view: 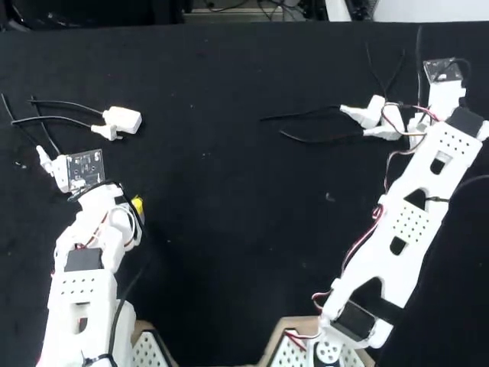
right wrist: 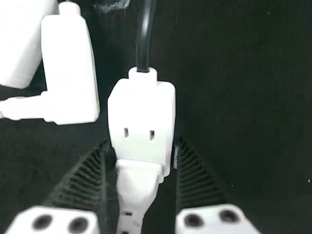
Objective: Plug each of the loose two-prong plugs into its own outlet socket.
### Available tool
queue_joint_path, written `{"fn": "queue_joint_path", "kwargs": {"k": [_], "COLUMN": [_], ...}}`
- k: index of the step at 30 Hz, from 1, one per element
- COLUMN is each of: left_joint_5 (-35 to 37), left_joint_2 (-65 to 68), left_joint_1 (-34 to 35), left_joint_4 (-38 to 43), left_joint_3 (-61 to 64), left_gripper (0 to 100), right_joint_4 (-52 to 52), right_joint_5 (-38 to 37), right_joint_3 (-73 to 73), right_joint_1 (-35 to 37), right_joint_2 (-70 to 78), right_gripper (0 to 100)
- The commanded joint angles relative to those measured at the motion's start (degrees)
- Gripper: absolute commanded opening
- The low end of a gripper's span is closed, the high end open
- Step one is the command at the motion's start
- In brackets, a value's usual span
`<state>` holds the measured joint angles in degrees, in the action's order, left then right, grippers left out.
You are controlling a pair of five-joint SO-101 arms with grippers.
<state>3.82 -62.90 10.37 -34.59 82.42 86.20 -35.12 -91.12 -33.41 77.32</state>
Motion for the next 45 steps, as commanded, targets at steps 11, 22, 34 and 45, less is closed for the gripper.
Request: {"fn": "queue_joint_path", "kwargs": {"k": [11,22,34,45], "left_joint_5": [0.2,0.2,0.2,0.2], "left_joint_2": [-0.5,-0.5,-0.5,-0.5], "left_joint_1": [0.3,0.2,0.2,0.3], "left_joint_4": [0.7,0.7,0.7,0.8], "left_joint_3": [-0.5,-0.5,-0.4,-0.4], "left_gripper": [17,17,17,17], "right_joint_4": [-1.1,4.4,13.4,15.2], "right_joint_5": [-0.2,1.4,8.3,20.7], "right_joint_3": [-4.5,-4.5,-4.5,3.2], "right_joint_1": [4.7,7.1,13.0,14.6], "right_joint_2": [-5.8,-16.1,-31.8,-51.5], "right_gripper": [27.2,27.2,27.2,27.2]}}
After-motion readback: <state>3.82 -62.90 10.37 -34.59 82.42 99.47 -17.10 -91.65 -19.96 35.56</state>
